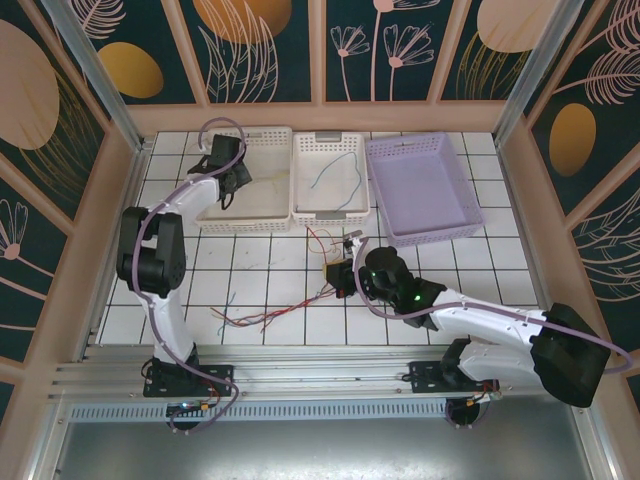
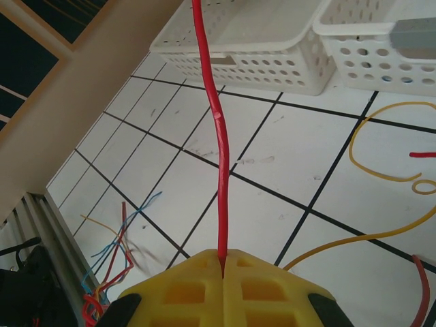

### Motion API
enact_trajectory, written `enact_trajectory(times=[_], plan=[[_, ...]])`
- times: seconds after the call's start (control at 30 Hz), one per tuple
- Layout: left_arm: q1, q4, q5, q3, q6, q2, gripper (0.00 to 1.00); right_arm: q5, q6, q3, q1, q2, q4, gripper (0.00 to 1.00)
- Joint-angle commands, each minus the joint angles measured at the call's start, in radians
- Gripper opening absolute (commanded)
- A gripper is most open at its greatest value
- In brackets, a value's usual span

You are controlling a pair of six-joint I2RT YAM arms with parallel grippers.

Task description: Untangle the cables

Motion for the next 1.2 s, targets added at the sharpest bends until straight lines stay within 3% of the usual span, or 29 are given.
enact_trajectory(times=[0.0,0.13,0.43,0.87,1.17], plan=[[-0.019,0.066,0.202,-0.014,-0.103,-0.083,0.00,-0.021,0.015,-0.006,-0.003,-0.018,0.039,0.00],[-0.048,0.058,0.273,0.021,-0.154,-0.109,0.00,-0.026,0.019,-0.002,-0.003,-0.018,0.041,0.00],[-0.057,-0.043,0.190,0.062,-0.116,-0.185,0.00,-0.043,0.034,-0.006,-0.003,-0.022,0.053,0.00],[-0.091,0.277,0.546,-0.124,-0.492,-0.319,0.00,-0.035,0.040,0.006,-0.002,-0.061,0.014,0.00],[-0.107,0.597,0.643,-0.386,-0.759,-0.340,0.00,-0.045,0.058,0.011,0.004,-0.050,0.021,0.00]])
